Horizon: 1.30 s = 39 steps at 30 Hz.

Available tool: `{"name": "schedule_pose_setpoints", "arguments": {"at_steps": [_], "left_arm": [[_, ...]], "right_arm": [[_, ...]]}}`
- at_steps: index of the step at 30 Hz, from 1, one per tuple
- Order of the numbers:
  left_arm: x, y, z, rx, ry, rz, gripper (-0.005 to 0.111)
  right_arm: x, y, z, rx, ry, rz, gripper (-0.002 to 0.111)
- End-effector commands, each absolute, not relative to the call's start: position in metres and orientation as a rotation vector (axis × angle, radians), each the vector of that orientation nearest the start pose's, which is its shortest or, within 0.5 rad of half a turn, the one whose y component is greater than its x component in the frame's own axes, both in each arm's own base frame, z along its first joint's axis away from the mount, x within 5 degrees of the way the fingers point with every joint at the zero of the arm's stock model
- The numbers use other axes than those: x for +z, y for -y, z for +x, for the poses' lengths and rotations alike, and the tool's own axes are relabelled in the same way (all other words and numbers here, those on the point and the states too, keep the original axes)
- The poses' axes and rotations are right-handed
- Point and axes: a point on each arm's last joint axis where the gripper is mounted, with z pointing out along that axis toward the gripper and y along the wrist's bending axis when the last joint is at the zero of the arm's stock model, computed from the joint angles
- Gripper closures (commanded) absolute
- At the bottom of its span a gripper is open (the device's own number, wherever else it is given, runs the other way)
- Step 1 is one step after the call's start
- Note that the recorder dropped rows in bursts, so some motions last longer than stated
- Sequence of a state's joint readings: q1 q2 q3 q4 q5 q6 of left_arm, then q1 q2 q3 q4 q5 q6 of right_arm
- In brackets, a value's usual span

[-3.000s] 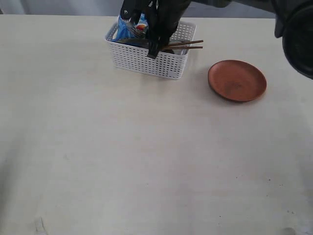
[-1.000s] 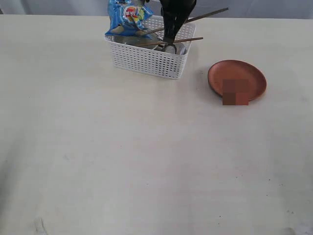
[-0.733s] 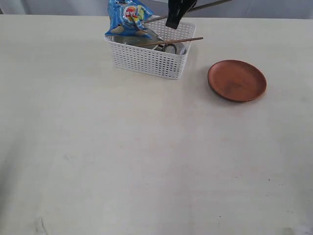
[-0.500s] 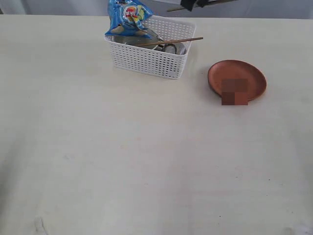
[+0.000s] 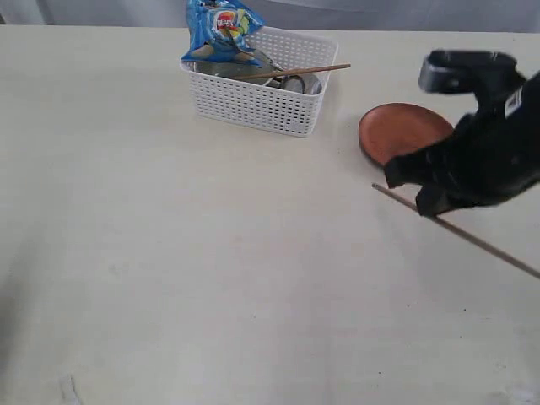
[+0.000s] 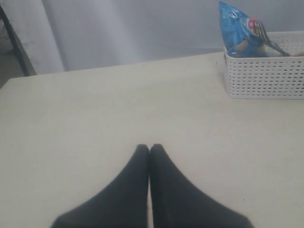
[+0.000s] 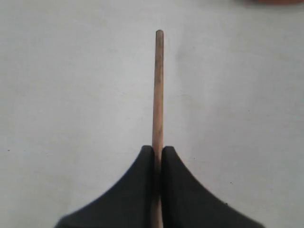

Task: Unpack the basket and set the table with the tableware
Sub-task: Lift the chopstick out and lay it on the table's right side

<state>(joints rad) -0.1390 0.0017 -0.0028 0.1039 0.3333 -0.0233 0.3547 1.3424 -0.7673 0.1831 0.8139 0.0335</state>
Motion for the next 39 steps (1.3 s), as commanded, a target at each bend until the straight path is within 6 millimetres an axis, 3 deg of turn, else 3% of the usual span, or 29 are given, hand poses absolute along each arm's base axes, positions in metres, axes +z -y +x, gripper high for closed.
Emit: {"name": "schedule_pose_setpoints", "arguments": {"at_steps": [1,4,6,9,14,18,19,21,24,26,28,30,33,35,36,39], "left_arm": [[0.184,0.005,0.054,-0.028,-1.804,0.169,0.107],[0.184,0.005,0.054,-0.028,-1.804,0.169,0.107],[0.184,0.005,0.054,-0.028,-1.804,0.169,0.107],[0.184,0.005,0.054,-0.028,-1.804,0.169,0.107],[0.184,0.005,0.054,-0.028,-1.804,0.169,0.107],[0.184,0.005,0.054,-0.028,-1.804,0.169,0.107],[0.184,0.005,0.054,-0.028,-1.804,0.169,0.107],[0.184,0.005,0.054,-0.028,-1.804,0.169,0.107],[0.184,0.005,0.054,-0.028,-1.804,0.169,0.107],[0.184,0.005,0.054,-0.028,-1.804,0.169,0.107],[0.184,0.005,0.054,-0.028,-1.804,0.169,0.107],[0.184,0.005,0.054,-0.028,-1.804,0.169,0.107],[0.184,0.005,0.054,-0.028,-1.804,0.169,0.107],[0.184,0.005,0.054,-0.028,-1.804,0.169,0.107],[0.184,0.005,0.054,-0.028,-1.804,0.169,0.107],[0.184,0.005,0.054,-0.028,-1.804,0.169,0.107]], "right_arm": [[0.200,-0.086,0.207,0.272,-2.825,-0.270,0.109],[0.197,-0.085,0.210,0.255,-2.770,-0.287,0.109],[0.200,-0.078,0.216,0.150,-2.728,-0.335,0.109],[0.209,-0.059,0.231,0.028,-2.644,-0.199,0.109],[0.209,-0.032,0.254,0.022,-2.513,-0.007,0.109],[0.194,0.003,0.268,-0.041,-2.501,0.119,0.109],[0.184,0.022,0.271,-0.064,-2.519,0.203,0.109],[0.167,0.036,0.275,-0.092,-2.559,0.218,0.109],[0.150,0.035,0.285,-0.092,-2.549,0.118,0.108],[0.140,0.035,0.291,-0.087,-2.549,0.081,0.100],[0.136,0.038,0.299,-0.109,-2.617,0.092,0.067],[0.146,0.040,0.308,-0.131,-2.640,0.099,0.055],[0.175,0.033,0.319,-0.167,-2.620,0.009,0.055],[0.204,0.013,0.329,-0.140,-2.531,-0.091,0.055],[0.225,-0.008,0.335,-0.129,-2.451,-0.234,0.055],[0.259,-0.055,0.342,-0.064,-2.333,-0.449,0.055]]}}
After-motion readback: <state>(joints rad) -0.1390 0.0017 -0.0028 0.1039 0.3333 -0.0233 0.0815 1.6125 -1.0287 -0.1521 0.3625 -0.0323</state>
